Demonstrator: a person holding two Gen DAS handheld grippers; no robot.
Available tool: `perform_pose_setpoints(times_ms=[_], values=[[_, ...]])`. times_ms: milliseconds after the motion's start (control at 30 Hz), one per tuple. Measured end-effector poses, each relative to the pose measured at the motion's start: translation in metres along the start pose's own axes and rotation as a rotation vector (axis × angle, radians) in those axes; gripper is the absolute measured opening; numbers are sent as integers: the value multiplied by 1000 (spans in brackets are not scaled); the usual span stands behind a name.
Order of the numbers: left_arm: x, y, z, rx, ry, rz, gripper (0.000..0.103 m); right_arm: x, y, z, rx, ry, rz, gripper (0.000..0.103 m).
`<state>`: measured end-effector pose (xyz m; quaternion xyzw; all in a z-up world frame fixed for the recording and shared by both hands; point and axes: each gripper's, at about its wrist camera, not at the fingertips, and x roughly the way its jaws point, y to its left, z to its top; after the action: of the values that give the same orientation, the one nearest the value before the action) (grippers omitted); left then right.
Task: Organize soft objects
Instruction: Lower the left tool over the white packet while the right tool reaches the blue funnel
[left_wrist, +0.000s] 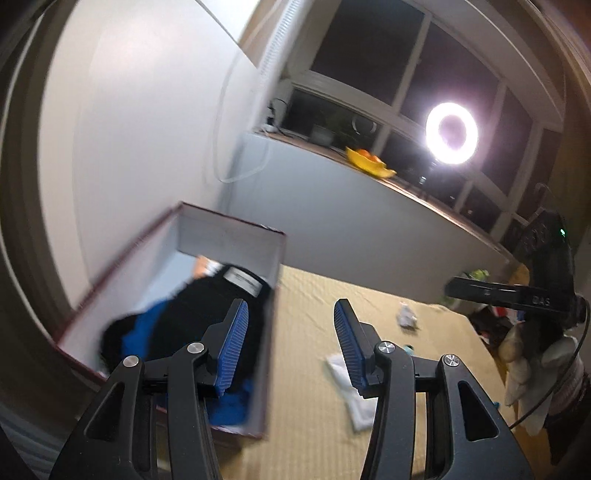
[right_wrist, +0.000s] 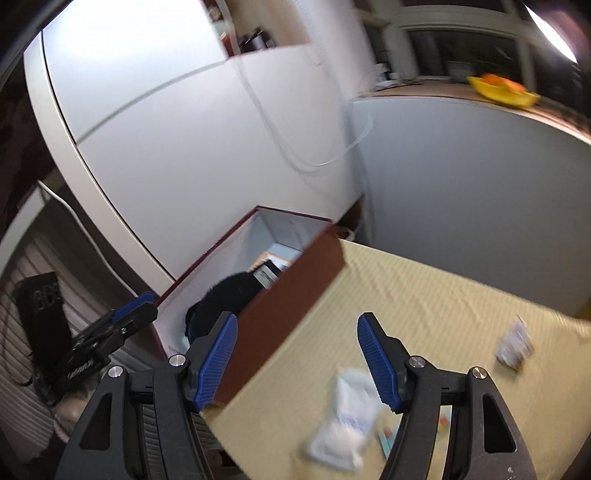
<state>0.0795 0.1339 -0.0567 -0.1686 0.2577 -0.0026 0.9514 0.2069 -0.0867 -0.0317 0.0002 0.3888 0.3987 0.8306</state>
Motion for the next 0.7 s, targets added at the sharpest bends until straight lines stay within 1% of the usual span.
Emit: perform_pose_setpoints(times_ms=[67, 133, 167, 200, 233, 267, 333, 400, 533, 600, 700], values=[[2, -8, -7, -11, 25, -38, 47, -32, -18, -21, 47, -56, -36, 64], [5, -15, -17, -22, 58, -73, 47, -57, -33, -36, 85, -100, -73, 64], [7, -18, -21, -25, 71, -82, 49, -71, -40, -46, 99, -116, -93, 64], [10, -20, -25, -30, 85, -90, 56, -86, -46, -57, 112, -131, -113, 64], [13, -23, -30, -35, 97, -101, 60, -98, -51, -67, 122, -143, -132, 67], [16, -27, -34, -37, 111, -108, 60, -110, -56, -79, 138, -156, -159, 73], [23, -34, -42, -24, 141, -120, 60, -133, -67, -102, 180, -177, -220, 79], [29, -43, -52, -10, 167, -125, 60, -151, -78, -125, 225, -189, -279, 79], [41, -54, -71, -5, 230, -145, 60, -168, -97, -167, 309, -178, -369, 79], [47, -57, -77, -7, 252, -150, 60, -169, -105, -187, 345, -172, -392, 79], [52, -63, -85, -2, 277, -149, 60, -165, -116, -211, 370, -155, -449, 79]])
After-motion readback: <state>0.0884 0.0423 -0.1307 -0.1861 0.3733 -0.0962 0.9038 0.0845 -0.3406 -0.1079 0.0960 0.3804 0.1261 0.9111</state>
